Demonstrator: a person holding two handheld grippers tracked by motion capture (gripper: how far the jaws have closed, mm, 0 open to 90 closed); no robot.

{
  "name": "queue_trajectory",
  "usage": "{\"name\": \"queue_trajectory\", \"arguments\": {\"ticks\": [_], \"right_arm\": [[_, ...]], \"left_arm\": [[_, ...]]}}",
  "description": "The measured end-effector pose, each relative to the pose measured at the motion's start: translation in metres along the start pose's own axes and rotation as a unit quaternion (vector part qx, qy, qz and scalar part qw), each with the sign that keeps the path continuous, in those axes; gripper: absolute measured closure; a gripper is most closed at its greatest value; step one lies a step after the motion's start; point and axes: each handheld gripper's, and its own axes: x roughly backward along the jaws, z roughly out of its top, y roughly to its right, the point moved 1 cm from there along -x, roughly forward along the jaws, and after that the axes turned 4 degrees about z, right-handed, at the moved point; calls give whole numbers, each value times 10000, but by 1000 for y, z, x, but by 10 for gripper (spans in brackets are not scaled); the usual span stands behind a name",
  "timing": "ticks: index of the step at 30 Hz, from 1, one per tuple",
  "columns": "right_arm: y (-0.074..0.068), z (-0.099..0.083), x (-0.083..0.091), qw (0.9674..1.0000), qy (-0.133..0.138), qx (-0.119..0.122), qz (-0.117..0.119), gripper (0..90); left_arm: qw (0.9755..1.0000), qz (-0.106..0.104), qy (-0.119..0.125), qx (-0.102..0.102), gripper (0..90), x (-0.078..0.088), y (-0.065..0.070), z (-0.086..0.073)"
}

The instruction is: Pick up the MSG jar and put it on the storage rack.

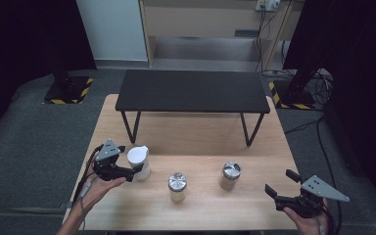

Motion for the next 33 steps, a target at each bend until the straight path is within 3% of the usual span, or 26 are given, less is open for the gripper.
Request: {"name": "queue_trajectory", "arguments": {"ticks": [12,25,33], "right_arm": [[1,0,0,10000,11,-15,10,59],[1,0,0,10000,9,-17,8,60],[1,0,0,10000,5,-16,4,60]], "left_arm": [[10000,-34,47,-18,56,-15,-1,-9],[9999,-11,125,-60,122,-21,-1,-15],[9996,-87,259,-35,237,-24,-4,-20]]}}
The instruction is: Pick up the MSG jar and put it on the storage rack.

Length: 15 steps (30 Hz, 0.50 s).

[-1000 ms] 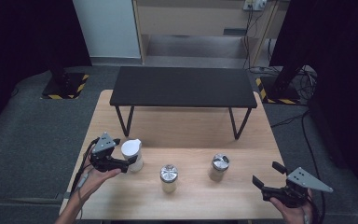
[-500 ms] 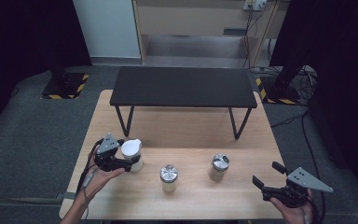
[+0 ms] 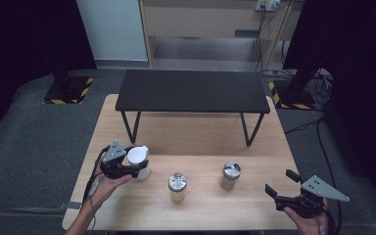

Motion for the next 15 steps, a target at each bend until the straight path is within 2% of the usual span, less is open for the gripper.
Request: {"name": "queue_trajectory", "arguments": {"ticks": [6,15], "right_arm": [[0,0,0,10000,0,-2,-2,60],[0,0,-1,10000,-9,-2,13,60]], "left_arm": [[9999,-33,112,10,294,-2,0,-3],[9998,-25,174,9,298,-2,0,-6]]}}
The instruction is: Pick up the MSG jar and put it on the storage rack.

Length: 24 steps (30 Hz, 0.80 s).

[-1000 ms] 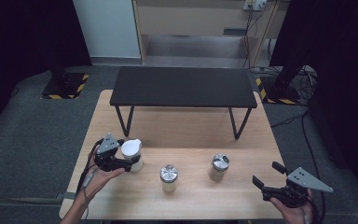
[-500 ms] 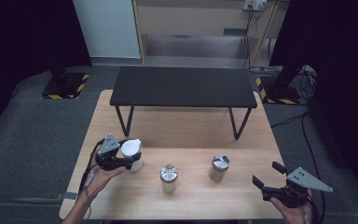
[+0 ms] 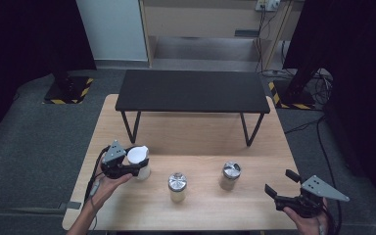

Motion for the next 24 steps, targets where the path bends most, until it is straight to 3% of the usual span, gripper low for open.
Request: {"name": "queue_trajectory", "arguments": {"ticks": [10,24], "right_arm": [[0,0,0,10000,1,-20,4,60],[0,0,0,10000,-7,-3,1,62]], "left_arm": [[10000,22,0,82,300,2,0,0],[9999,-109,-86,-35,300,10,1,22]]}}
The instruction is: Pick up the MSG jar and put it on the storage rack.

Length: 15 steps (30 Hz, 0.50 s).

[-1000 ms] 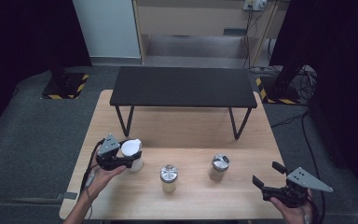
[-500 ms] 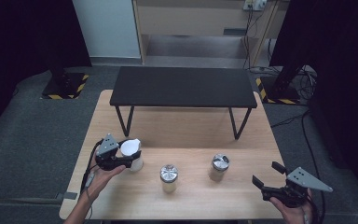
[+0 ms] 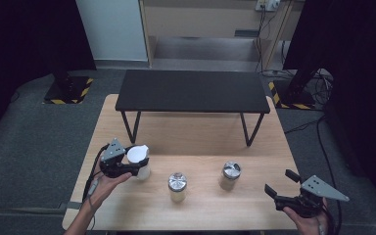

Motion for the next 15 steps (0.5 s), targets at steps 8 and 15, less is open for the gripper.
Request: {"name": "queue_trajectory", "arguments": {"ticks": [8,15], "right_arm": [[0,0,0,10000,-7,9,11,61],[0,0,0,10000,-9,10,14,62]], "left_arm": [[9999,-125,14,-59,300,9,-2,21],[9997,-202,-56,-122,300,17,-2,41]]}}
